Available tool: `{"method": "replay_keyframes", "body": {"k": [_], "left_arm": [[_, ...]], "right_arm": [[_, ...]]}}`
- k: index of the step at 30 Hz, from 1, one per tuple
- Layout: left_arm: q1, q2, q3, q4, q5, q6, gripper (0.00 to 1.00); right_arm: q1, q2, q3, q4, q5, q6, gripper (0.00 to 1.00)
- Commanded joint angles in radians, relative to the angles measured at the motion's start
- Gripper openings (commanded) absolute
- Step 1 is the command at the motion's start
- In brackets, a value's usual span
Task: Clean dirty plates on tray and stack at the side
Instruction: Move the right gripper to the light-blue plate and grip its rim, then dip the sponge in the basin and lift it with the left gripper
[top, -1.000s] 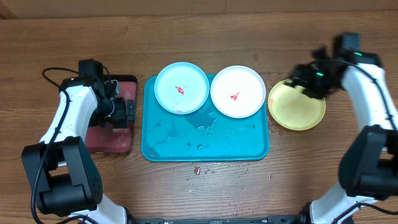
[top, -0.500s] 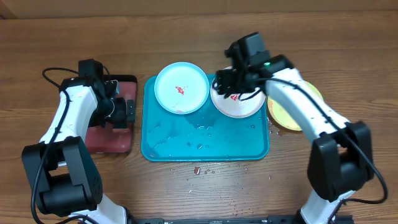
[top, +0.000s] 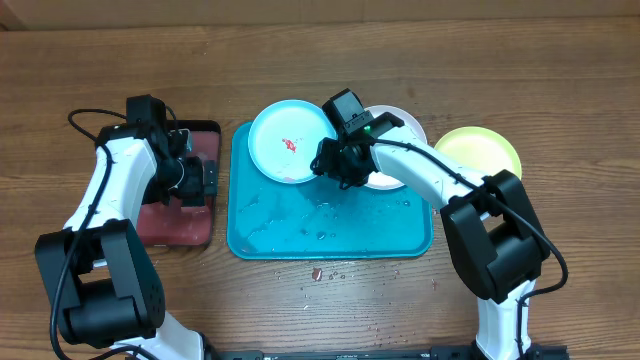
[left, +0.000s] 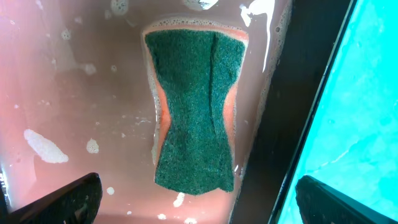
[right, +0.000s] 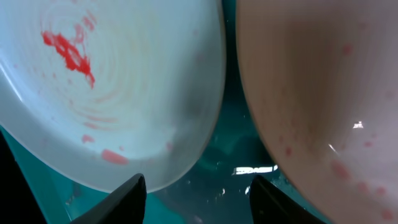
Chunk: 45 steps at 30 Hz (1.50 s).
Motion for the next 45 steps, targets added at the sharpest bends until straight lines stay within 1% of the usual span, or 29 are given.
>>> {"method": "replay_keyframes", "body": {"k": [1, 3, 8, 10, 14, 15, 19, 20, 21, 25, 31, 35, 37, 40, 41, 45], "left_arm": [[-0.006, -0.018, 0.019, -0.002, 0.015, -0.013, 1.0], [-0.006, -0.018, 0.019, -0.002, 0.015, -0.013, 1.0], [-0.006, -0.018, 0.019, -0.002, 0.015, -0.013, 1.0], [-0.006, -0.018, 0.019, -0.002, 0.015, -0.013, 1.0], [-0.006, -0.018, 0.019, -0.002, 0.015, -0.013, 1.0], [-0.006, -0.018, 0.019, -0.002, 0.015, -0.013, 1.0], [-0.006, -0.018, 0.019, -0.002, 0.015, -0.012, 1.0], [-0.006, -0.018, 0.019, -0.001, 0.015, -0.013, 1.0], [-0.006, -0.018, 0.019, -0.001, 0.015, -0.013, 1.0], [-0.006, -0.018, 0.019, -0.001, 0.015, -0.013, 1.0], [-0.006, -0.018, 0.019, -0.001, 0.015, -0.012, 1.0], [-0.006, -0.018, 0.019, 0.003, 0.032, -0.012, 1.0], [-0.006, -0.018, 0.018, 0.008, 0.042, -0.013, 1.0], [-0.006, -0.014, 0.016, 0.022, 0.041, -0.017, 0.96], [-0.006, -0.013, 0.015, 0.032, 0.041, -0.035, 0.95], [-0.006, -0.006, -0.011, 0.092, 0.041, -0.093, 0.86]], "right_arm": [[0.005, 0.013, -0.001, 0.031, 0.024, 0.06, 0.49], [0.01, 0.014, -0.001, 0.044, 0.023, 0.06, 0.42], [0.026, 0.023, -0.002, 0.047, 0.031, 0.062, 0.36], [0.032, 0.028, -0.002, 0.043, 0.046, 0.089, 0.36], [0.045, 0.044, -0.002, 0.039, 0.049, 0.132, 0.3], [0.05, 0.044, -0.002, 0.027, 0.049, 0.135, 0.25], [0.05, 0.044, -0.002, -0.016, 0.049, 0.134, 0.18], [0.05, 0.044, -0.001, -0.034, 0.049, 0.132, 0.17], [0.049, 0.044, 0.0, -0.051, 0.049, 0.114, 0.14], [0.043, 0.04, 0.0, -0.112, 0.049, 0.025, 0.06], [0.044, 0.039, 0.0, -0.16, 0.04, -0.097, 0.04], [0.043, 0.038, 0.0, -0.154, 0.031, -0.108, 0.04], [0.042, 0.039, 0.0, -0.145, 0.031, -0.137, 0.04], [0.041, 0.038, 0.012, -0.144, 0.034, -0.183, 0.04], [0.041, 0.038, 0.017, -0.144, 0.035, -0.207, 0.04], [0.041, 0.038, 0.028, -0.146, 0.052, -0.299, 0.04]]}}
